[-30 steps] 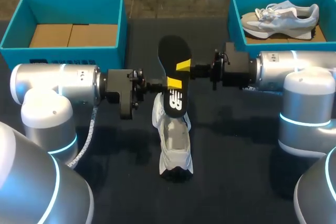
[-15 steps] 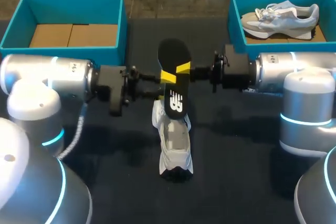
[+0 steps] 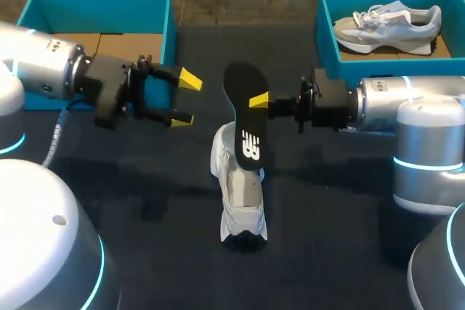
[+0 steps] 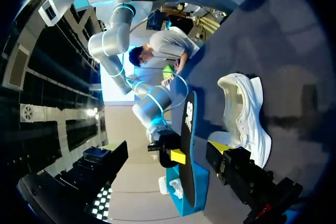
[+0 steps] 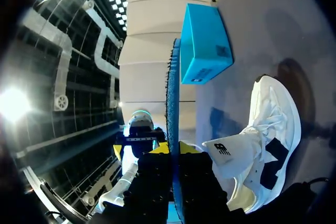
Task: Take the shoe out of the shoebox, open the shoe tongue, remove and reinsert the insole, then place the shoe into the shoebox
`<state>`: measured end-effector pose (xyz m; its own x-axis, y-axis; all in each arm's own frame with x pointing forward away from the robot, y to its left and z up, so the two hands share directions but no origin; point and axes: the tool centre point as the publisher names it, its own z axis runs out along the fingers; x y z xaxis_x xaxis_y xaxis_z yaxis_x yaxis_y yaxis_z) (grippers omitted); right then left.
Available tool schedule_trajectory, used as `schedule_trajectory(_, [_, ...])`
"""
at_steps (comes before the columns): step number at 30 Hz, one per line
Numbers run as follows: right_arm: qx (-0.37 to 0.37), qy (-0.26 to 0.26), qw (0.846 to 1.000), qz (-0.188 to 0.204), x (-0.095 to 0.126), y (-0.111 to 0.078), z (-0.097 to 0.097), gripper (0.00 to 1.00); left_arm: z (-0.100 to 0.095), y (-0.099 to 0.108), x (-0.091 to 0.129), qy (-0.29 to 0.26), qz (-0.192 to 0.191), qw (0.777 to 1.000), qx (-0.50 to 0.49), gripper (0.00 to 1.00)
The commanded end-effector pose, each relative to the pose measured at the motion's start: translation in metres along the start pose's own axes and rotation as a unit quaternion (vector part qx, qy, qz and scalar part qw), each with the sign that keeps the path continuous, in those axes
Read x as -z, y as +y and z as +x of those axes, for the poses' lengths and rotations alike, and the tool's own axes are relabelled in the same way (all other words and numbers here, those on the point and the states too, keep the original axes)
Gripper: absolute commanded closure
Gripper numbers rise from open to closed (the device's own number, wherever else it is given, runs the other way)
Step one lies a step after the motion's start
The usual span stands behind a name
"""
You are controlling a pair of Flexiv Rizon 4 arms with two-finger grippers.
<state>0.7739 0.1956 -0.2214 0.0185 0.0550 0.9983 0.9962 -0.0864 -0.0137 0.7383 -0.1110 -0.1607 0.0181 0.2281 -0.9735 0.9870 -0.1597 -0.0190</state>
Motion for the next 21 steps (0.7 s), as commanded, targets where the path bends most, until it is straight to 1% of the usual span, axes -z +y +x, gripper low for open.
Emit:
schedule_trajectory(1, [0.0,-0.001,1.0,0.0,-0.002,0.0,0.0,1.0,0.001,0.0,0.001,0.0,0.001,1.0,0.0,0.0])
schedule_trajectory(3, [0.0,-0.001,1.0,0.0,-0.002,0.0,0.0,1.0,0.001,0.0,0.001,0.0,0.001,1.0,0.0,0.0])
schedule_trajectory(4, [0.0,-0.001,1.0,0.0,-0.002,0.0,0.0,1.0,-0.004,0.004,0.001,0.008,-0.011,1.0,0.007,0.0])
schedule_trajectory(6, [0.0,-0.001,1.0,0.0,-0.002,0.0,0.0,1.0,-0.017,0.017,0.002,0.03,-0.011,0.999,0.022,0.0])
schedule_trajectory(7, [0.0,-0.001,1.0,0.0,-0.002,0.0,0.0,1.0,-0.024,0.022,0.004,0.034,-0.007,0.999,0.024,0.0])
schedule_trajectory(9, [0.0,-0.001,1.0,0.0,-0.002,0.0,0.0,1.0,-0.037,0.032,0.005,0.071,0.007,0.997,0.036,0.0])
schedule_trajectory(10, [0.0,-0.001,1.0,0.0,-0.002,0.0,0.0,1.0,-0.044,0.036,0.006,0.074,0.03,0.996,0.044,0.0])
schedule_trajectory(11, [0.0,-0.001,1.0,0.0,-0.002,0.0,0.0,1.0,-0.053,0.044,0.005,0.152,0.059,0.985,0.058,0.0])
schedule_trajectory(12, [0.0,-0.001,1.0,0.0,-0.002,0.0,0.0,1.0,-0.055,0.045,0.003,0.178,0.05,0.982,0.041,0.0])
schedule_trajectory(21, [0.0,-0.001,1.0,0.0,-0.002,0.0,0.0,1.0,-0.055,0.045,0.003,0.178,0.05,0.982,0.041,0.0])
